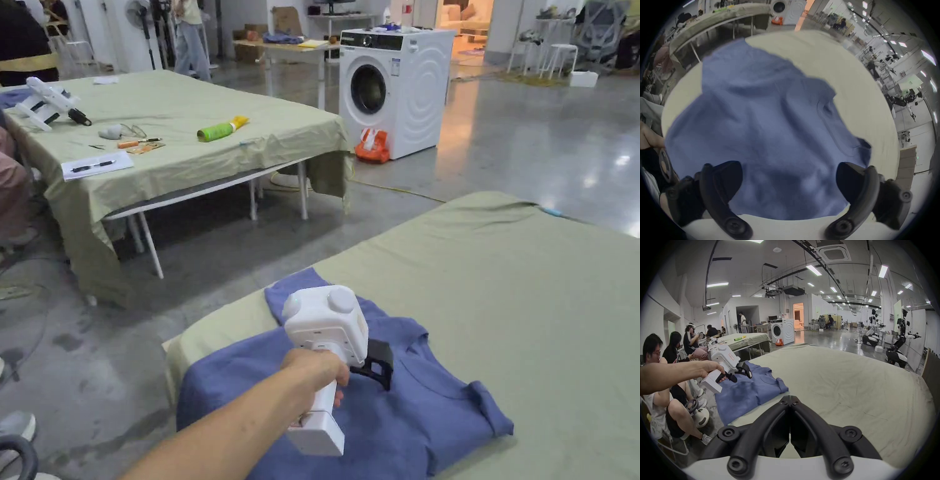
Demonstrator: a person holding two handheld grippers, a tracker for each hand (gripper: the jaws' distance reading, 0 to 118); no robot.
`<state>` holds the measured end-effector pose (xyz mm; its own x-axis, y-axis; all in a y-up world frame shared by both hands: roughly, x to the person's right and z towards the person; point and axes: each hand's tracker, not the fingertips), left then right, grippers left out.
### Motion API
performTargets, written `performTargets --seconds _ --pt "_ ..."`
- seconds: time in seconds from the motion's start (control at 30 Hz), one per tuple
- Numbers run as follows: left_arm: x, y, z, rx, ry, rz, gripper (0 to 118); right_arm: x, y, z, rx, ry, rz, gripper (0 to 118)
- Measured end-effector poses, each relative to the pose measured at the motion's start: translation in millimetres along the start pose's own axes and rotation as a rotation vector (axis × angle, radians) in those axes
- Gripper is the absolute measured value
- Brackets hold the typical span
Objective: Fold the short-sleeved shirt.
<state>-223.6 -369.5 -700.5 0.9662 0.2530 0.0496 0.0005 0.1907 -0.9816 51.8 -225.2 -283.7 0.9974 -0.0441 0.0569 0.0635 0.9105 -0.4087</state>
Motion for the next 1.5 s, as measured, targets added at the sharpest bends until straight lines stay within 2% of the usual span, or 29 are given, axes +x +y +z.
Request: performTargets --seconds 0.03,0.07,0.1,0.17,0.2,0.23,0.3,0.4,0.47,0.57,0.73,0.87,0.93,1.03,1.17,1.33,1.4,1.43,1.47,1.5 --pt "1 -6 -12 -0.012 0.033 -0.011 109 4 -1 1 -0.003 -0.007 -0.004 2" --pt "9 -11 -10 0.014 0.129 -0.063 96 6 -1 1 -0.006 -0.012 -0.006 2" --pt "15 -12 -9 0.05 0.15 -0.116 85 9 -1 3 -0.006 -0.018 -0.008 2" --pt "18 -8 2 0.045 0.105 -0.088 74 16 -1 7 -0.003 -0.026 -0.015 2" --pt "20 -6 15 0.087 0.072 -0.077 49 19 0 9 0.001 -0.025 -0.019 2" --pt "21 -8 25 0.135 0.056 -0.052 7 21 1 13 0.011 -0.032 -0.022 2" --pt "24 -12 35 0.146 -0.073 -0.1 7 28 1 21 0.035 -0.04 -0.031 2" --pt "40 -27 66 0.196 -0.256 -0.03 7 42 3 36 0.071 -0.043 -0.066 2" --pt "72 -40 84 0.24 -0.301 -0.109 7 52 2 49 0.093 -0.048 -0.089 2" --pt "142 -65 107 0.257 -0.465 -0.227 6 68 0 75 0.131 -0.09 -0.117 2" --pt "306 -132 147 0.243 -0.848 -0.482 6 106 -9 132 0.19 -0.184 -0.169 2" --pt "429 -210 153 0.168 -0.984 -0.719 6 139 -23 184 0.235 -0.292 -0.197 2" --pt "482 -258 145 0.115 -0.982 -0.857 6 157 -34 210 0.24 -0.349 -0.225 2" --pt "534 -324 107 0.001 -0.987 -0.974 6 178 -52 240 0.232 -0.429 -0.244 2" --pt "562 -402 35 -0.139 -0.855 -1.085 6 200 -80 264 0.195 -0.483 -0.302 2" --pt "566 -450 -48 -0.185 -0.638 -1.09 6 221 -108 278 0.144 -0.538 -0.354 2" --pt "565 -448 -58 -0.186 -0.62 -1.063 6 225 -111 279 0.144 -0.549 -0.371 2" --pt "567 -443 -59 -0.211 -0.607 -1.027 9 227 -112 281 0.146 -0.552 -0.375 2" --pt "567 -436 -57 -0.245 -0.608 -0.975 22 228 -111 281 0.148 -0.554 -0.377 2" --pt "565 -426 -53 -0.299 -0.637 -0.902 48 227 -108 281 0.15 -0.555 -0.376 2"
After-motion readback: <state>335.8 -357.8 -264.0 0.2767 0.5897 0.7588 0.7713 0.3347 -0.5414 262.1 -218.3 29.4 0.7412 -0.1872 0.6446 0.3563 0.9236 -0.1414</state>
